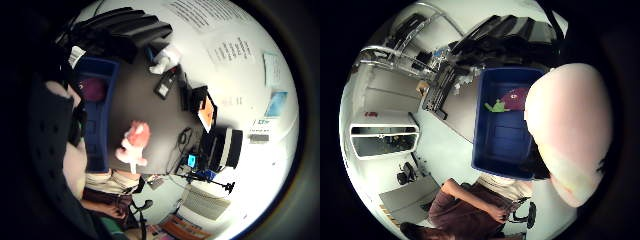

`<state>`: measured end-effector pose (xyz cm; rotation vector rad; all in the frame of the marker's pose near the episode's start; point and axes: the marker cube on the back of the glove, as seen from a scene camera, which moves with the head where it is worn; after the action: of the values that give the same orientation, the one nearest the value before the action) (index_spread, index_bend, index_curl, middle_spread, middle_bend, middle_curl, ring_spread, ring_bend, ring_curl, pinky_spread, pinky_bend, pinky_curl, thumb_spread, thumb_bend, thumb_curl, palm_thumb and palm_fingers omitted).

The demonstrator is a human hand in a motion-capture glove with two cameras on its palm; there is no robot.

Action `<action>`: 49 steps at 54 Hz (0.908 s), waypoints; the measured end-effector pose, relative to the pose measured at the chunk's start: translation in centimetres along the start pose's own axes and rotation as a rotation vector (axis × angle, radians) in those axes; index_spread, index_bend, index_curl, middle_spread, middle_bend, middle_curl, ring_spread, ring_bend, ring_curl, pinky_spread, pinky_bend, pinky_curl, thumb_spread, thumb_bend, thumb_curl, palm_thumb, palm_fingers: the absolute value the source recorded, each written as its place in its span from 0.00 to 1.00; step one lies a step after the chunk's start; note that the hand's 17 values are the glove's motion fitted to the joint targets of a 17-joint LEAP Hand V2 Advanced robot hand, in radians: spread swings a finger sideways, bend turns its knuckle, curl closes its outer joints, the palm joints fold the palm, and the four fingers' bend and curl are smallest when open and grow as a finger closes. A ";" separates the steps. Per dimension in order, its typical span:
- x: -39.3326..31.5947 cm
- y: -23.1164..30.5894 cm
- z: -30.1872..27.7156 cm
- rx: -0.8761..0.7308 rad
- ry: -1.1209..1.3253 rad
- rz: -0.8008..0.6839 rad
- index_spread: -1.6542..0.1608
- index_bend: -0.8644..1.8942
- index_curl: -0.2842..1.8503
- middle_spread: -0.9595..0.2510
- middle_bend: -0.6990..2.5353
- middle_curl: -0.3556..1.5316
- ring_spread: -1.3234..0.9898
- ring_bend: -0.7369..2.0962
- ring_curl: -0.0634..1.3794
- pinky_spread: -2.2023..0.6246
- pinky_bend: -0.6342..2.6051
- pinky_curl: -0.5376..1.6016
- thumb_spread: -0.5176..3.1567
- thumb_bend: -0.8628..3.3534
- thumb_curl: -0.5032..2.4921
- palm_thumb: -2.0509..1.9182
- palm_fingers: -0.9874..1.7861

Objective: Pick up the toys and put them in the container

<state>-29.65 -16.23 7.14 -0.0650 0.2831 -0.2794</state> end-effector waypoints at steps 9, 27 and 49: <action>-1.3 0.5 0.9 -0.004 -0.151 -0.070 0.70 0.42 0.49 0.44 0.34 0.53 0.38 0.65 0.52 0.65 0.63 0.48 0.29 0.21 0.51 0.69 0.47; -1.1 0.1 0.5 -0.196 -0.193 -0.027 0.76 0.33 0.36 0.82 0.23 0.40 0.57 0.35 0.34 0.79 0.59 0.44 0.46 0.20 0.42 0.60 0.18; 9.5 5.8 0.4 -0.226 -0.123 0.133 0.77 0.34 0.26 0.84 0.24 0.31 0.60 0.32 0.31 0.81 0.52 0.40 0.51 0.20 0.34 0.56 0.23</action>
<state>-19.28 -13.31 4.41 -0.2841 0.1949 -0.1096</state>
